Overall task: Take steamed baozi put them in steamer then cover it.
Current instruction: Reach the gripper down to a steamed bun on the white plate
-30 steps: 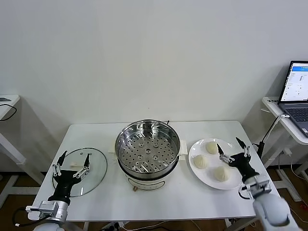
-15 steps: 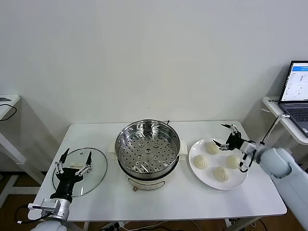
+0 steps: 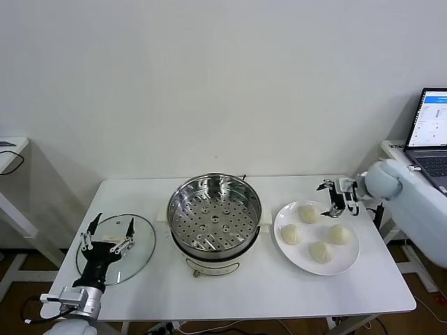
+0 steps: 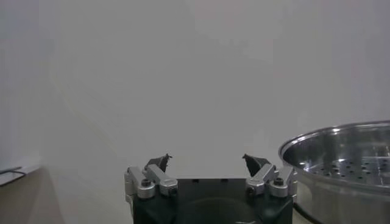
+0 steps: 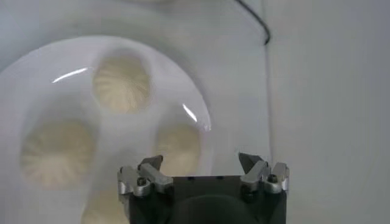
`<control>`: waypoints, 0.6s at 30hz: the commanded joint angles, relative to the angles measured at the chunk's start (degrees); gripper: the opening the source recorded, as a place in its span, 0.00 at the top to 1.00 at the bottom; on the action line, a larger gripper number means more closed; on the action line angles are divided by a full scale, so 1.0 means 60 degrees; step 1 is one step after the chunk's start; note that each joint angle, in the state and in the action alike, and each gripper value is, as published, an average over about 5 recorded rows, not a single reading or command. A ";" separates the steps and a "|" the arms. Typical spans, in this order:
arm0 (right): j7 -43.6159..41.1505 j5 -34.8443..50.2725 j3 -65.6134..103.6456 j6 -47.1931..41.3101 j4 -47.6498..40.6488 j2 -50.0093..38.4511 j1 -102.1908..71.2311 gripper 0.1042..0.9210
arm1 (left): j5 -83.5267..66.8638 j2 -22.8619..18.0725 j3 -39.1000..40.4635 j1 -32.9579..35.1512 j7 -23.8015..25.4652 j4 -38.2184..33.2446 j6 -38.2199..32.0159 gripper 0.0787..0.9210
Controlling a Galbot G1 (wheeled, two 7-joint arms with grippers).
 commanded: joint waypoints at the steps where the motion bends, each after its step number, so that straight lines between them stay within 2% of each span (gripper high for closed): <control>1: -0.0992 -0.0332 -0.1203 -0.0073 -0.1197 0.0850 0.1100 0.12 | -0.0008 0.0005 -0.0094 0.0006 0.0007 -0.0023 -0.0004 0.12; 18: 0.0085 -0.1391 -0.0214 0.0053 -0.2331 0.1713 0.0037 0.12 | -0.0009 -0.0055 -0.0041 0.0086 0.0017 -0.0090 -0.0044 0.12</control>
